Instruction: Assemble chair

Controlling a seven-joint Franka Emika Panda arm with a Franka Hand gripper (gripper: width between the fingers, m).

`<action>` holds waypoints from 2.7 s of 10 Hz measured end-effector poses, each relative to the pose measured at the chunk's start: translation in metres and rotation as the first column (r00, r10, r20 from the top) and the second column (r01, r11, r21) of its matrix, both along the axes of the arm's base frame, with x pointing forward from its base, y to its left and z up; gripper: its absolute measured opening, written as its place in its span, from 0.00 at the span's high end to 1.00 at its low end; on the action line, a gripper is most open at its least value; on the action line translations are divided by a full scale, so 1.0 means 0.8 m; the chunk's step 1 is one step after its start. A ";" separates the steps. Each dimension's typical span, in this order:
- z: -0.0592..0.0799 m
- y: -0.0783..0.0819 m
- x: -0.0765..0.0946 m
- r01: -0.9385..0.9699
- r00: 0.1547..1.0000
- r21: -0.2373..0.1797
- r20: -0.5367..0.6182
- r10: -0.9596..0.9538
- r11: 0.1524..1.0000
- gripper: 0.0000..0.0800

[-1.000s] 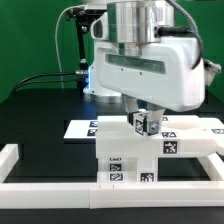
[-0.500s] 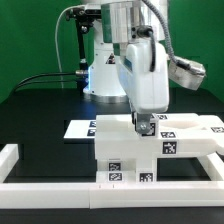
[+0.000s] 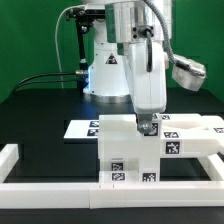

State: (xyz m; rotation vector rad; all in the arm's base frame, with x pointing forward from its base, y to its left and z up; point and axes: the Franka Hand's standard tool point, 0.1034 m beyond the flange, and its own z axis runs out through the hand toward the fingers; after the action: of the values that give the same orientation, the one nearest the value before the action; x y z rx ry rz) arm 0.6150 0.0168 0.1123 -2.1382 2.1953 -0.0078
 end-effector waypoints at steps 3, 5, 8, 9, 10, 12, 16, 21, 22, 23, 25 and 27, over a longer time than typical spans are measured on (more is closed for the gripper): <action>0.000 -0.001 0.000 0.001 1.000 0.005 0.005 -0.001 1.000 0.64; 0.000 -0.001 -0.001 -0.001 1.000 0.005 0.006 0.001 1.000 0.64; -0.002 -0.001 -0.001 -0.001 1.000 0.004 0.003 0.001 1.000 0.41; -0.003 -0.001 -0.002 -0.001 1.000 0.003 0.002 0.001 1.000 0.24; -0.004 -0.001 -0.002 -0.001 1.000 0.003 0.001 0.001 1.000 0.20; -0.004 -0.001 -0.002 -0.001 1.000 0.003 0.000 0.001 1.000 0.19; -0.001 0.004 -0.001 -0.132 0.991 0.004 -0.004 0.132 0.991 0.19; 0.000 0.013 -0.004 -0.111 0.993 0.020 -0.030 0.111 0.994 0.19; 0.000 0.012 -0.004 -0.116 0.993 0.019 -0.029 0.116 0.993 0.19; 0.000 0.012 -0.004 -0.116 0.993 0.019 -0.030 0.116 0.993 0.19; -0.002 0.009 -0.007 -0.365 0.931 -0.008 -0.030 0.365 0.931 0.19; 0.001 0.009 -0.006 -0.670 0.742 -0.036 -0.031 0.669 0.741 0.19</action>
Offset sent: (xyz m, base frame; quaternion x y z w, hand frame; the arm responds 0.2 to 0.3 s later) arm -0.0070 -0.0050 -0.0042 0.0059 -0.0015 0.0199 0.9998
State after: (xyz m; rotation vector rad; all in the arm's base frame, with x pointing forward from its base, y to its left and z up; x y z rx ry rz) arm 0.6104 0.0236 0.1131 -2.8256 1.3001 0.0026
